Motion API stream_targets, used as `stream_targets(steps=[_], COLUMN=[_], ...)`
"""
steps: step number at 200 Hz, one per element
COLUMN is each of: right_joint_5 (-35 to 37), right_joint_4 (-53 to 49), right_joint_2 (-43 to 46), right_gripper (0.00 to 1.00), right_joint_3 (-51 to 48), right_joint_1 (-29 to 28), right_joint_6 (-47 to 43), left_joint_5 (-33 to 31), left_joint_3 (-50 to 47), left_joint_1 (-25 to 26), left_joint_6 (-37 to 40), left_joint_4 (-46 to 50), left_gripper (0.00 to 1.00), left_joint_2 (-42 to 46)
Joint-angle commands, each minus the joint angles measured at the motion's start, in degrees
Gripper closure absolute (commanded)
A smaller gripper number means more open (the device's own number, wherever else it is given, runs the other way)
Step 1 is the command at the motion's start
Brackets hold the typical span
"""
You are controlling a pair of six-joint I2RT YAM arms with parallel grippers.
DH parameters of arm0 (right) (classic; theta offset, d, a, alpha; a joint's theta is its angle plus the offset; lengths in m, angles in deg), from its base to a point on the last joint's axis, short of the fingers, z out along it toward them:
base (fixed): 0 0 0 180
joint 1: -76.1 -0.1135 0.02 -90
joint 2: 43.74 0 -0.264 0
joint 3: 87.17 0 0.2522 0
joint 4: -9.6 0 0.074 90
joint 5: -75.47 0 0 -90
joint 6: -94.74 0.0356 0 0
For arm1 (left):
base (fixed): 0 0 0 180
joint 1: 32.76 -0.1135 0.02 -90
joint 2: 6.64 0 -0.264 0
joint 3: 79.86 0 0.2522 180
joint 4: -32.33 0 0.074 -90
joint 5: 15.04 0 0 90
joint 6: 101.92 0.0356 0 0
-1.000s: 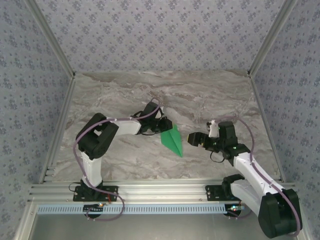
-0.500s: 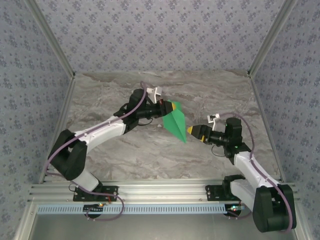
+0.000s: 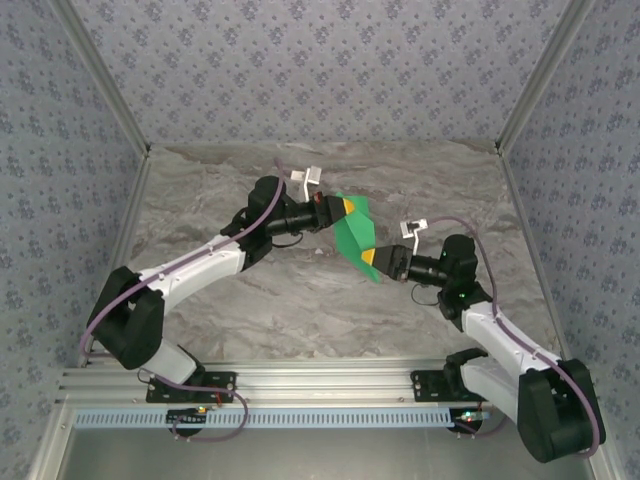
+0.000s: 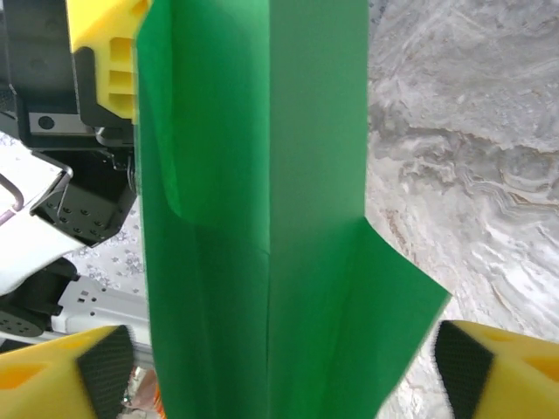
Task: Fold a paper plane with a square sheet of paper (fold left side to right side)
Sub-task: Turn over the paper at the center of the table.
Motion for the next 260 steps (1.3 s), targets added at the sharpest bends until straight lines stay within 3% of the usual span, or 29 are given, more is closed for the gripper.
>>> stream_targets(steps=[1, 46, 71, 88, 104, 142, 172, 198, 216, 260], right_joint_5=[3.0, 4.9, 7.4, 9.7, 14.0, 34.3, 64.6, 87.9, 97.2, 109.7], right_joint_4=[6.4, 2.8, -12.8, -24.9, -38.8, -63.1, -76.4, -85.1, -89.6, -97.3], right_joint_2=[-0.1, 1.3, 5.3, 7.8, 9.1, 6.8, -0.7, -13.5, -23.2, -44.2], right_gripper=[0.18, 0.56, 0.80, 0.83, 0.86, 0.91, 0.92, 0.92, 0.91, 0.89], right_joint_3=[2.2, 3.3, 5.8, 8.3, 12.1, 21.5, 29.9, 37.0, 41.1, 50.1], right_joint_1=[-1.9, -3.4, -3.5, -3.8, -4.9, -11.5, -24.7, -35.8, -40.7, -46.8], right_joint_6=[4.7, 3.7, -5.2, -12.7, -22.0, -39.5, -44.8, -45.3, -44.1, -40.1], left_joint_5=[1.6, 1.8, 1.3, -1.2, -5.2, -20.7, -29.2, -33.1, -34.1, -33.5], left_joint_3=[-0.4, -1.6, -1.5, -2.0, -2.9, -3.8, -7.4, -10.0, -10.9, -10.6], left_joint_1=[0.6, 0.6, -0.8, -2.3, -3.3, -3.6, -3.6, -3.6, -3.7, -3.8], left_joint_6=[-1.3, -2.5, 1.1, 5.7, 10.2, 20.3, 21.8, 21.4, 21.1, 21.4], left_joint_4=[-4.2, -5.8, 0.6, 8.8, 16.6, 37.7, 43.8, 45.4, 45.8, 46.9], left_gripper=[1.00, 0.99, 0.77, 0.51, 0.38, 0.31, 0.30, 0.28, 0.27, 0.26], left_joint_2=[0.8, -0.4, 1.9, 5.1, 9.3, 19.6, 26.9, 31.2, 32.7, 33.6])
